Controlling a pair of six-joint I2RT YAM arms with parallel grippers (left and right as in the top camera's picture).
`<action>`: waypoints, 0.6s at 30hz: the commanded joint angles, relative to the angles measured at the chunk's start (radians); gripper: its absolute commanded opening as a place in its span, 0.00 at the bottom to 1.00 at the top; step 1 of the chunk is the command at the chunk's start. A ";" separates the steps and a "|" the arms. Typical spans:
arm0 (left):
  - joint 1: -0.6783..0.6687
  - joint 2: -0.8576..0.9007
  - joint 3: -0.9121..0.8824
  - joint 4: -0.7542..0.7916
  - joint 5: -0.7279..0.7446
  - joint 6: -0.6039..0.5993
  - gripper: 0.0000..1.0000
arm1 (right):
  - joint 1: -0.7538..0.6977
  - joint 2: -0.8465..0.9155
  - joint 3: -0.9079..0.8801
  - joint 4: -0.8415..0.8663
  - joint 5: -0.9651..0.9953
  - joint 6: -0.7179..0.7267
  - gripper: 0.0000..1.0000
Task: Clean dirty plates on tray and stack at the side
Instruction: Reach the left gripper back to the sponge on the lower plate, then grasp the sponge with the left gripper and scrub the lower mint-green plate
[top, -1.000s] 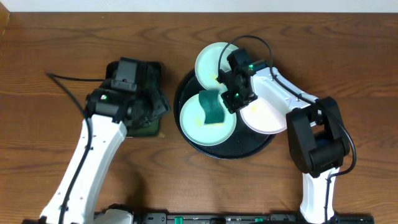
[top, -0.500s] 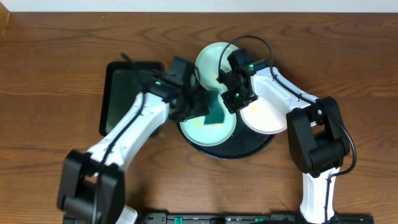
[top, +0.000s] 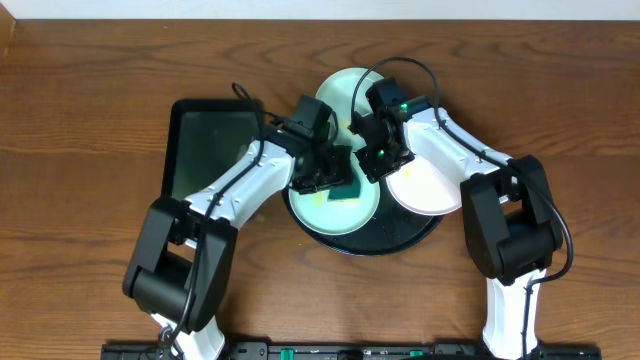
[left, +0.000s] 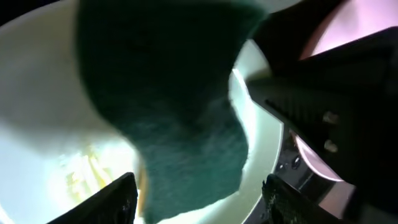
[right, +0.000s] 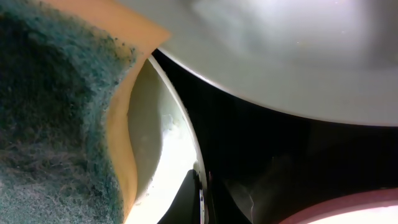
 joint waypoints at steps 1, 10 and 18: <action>-0.012 0.000 0.000 0.003 -0.082 -0.043 0.64 | 0.009 0.010 -0.022 -0.003 -0.011 0.001 0.01; -0.039 0.000 0.000 0.063 -0.167 -0.127 0.61 | 0.009 0.010 -0.022 -0.003 -0.011 0.001 0.01; -0.090 0.012 0.000 0.093 -0.277 -0.143 0.58 | 0.009 0.010 -0.022 -0.004 -0.011 0.001 0.02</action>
